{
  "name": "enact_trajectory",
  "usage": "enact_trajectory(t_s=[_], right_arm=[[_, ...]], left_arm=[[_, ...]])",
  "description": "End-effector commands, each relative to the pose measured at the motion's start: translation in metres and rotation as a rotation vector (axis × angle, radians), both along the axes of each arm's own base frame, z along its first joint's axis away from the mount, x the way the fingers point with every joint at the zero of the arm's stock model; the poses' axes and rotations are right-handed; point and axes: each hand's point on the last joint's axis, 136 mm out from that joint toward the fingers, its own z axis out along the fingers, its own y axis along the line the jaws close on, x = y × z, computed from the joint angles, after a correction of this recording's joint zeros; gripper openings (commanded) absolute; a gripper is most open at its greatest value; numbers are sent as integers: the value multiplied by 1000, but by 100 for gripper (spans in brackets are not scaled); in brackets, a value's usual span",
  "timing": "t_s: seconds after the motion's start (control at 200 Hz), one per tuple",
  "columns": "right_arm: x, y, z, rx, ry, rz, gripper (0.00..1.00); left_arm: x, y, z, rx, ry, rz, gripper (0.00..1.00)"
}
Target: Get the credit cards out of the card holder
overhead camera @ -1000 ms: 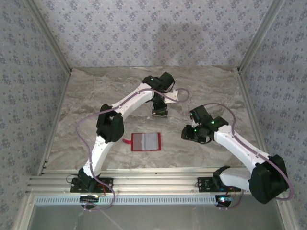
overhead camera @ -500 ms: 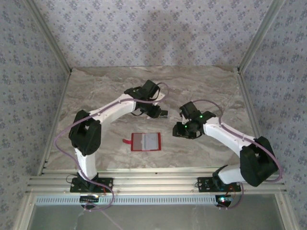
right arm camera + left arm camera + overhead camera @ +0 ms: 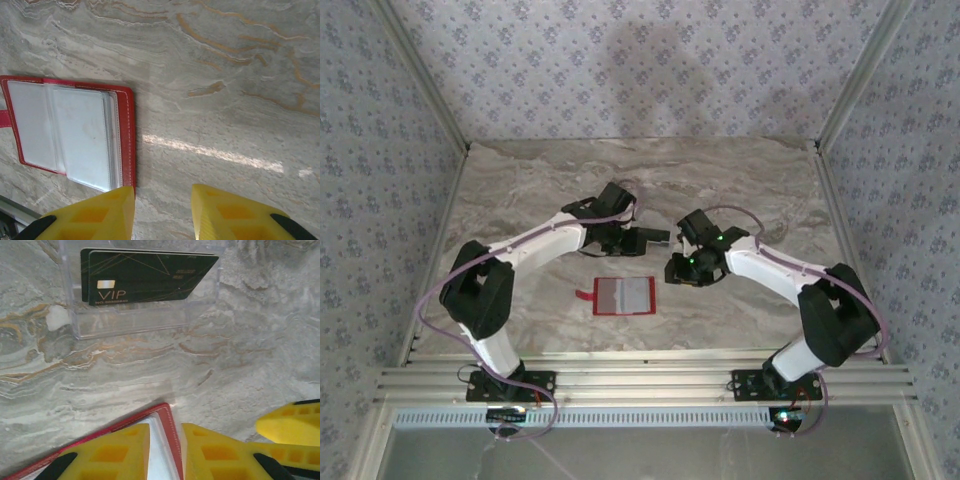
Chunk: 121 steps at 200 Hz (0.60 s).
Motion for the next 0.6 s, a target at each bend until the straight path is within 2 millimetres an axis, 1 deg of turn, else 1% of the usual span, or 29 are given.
enact_trajectory(t_s=[0.0,0.135,0.28,0.415,0.6], right_arm=[[5,14,4,27,-11,33,36],[7,25,-1,41,-4,45,34],[7,36,-9,47,11,69,31],[7,45,-15,48,24,86,23],[5,55,-27,41,48,110,16]], left_arm=[[-16,1,12,-23,60,11,23],[-25,18,1,-10,61,107,22],[-37,27,-6,-37,74,163,22],[-46,42,-13,-48,68,233,17],[-58,50,-20,-95,80,280,17]])
